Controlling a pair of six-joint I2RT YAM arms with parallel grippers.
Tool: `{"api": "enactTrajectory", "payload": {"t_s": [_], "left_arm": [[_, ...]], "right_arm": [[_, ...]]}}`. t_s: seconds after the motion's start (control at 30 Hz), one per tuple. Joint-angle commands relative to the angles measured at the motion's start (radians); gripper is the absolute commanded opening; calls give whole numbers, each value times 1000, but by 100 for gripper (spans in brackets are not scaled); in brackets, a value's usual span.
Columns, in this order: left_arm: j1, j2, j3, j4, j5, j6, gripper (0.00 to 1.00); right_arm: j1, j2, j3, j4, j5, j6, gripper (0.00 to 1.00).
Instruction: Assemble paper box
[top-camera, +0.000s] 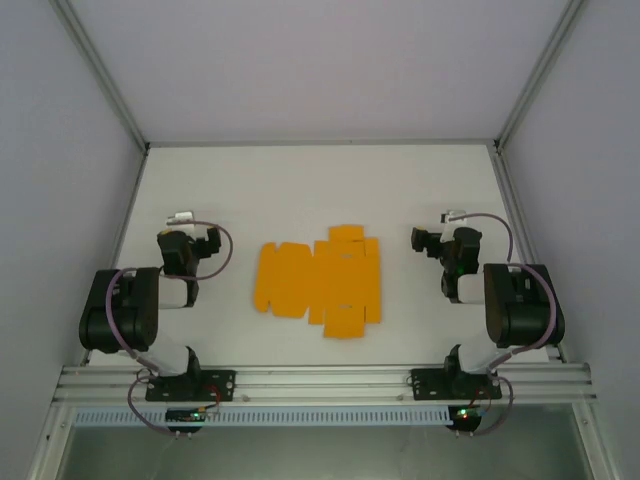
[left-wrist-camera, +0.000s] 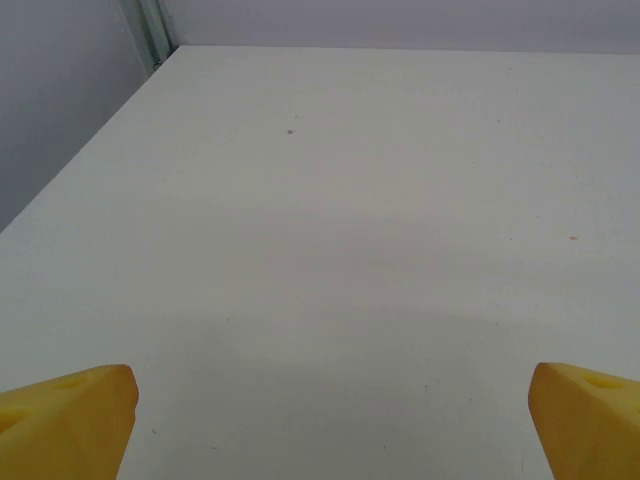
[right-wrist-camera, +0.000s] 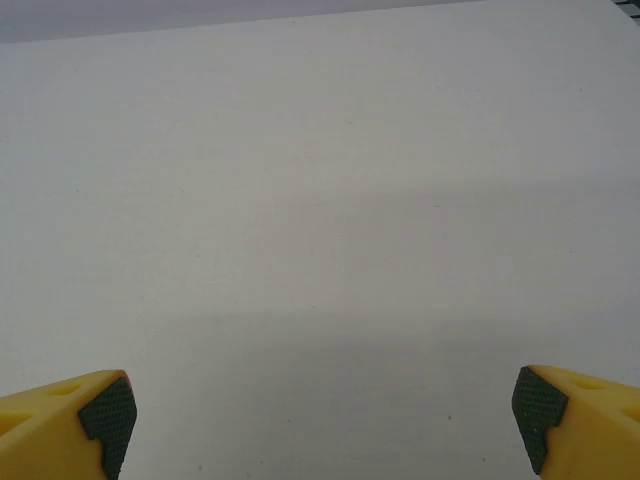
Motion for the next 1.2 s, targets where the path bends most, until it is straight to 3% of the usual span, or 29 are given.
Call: {"api": "enactTrajectory", "payload": {"t_s": [0.0,1.07,1.17], "left_arm": [[-3,-1,2,30,12,-3,100],[-2,-6,16,15,41,11,100],[-4,-64,81,-151,38,9,100]], "right_arm": [[5,-5,9,7,18,-9,99],[5,-7,10,7,5,-6,99],[6,-56,43,-88,61,3,99]]}}
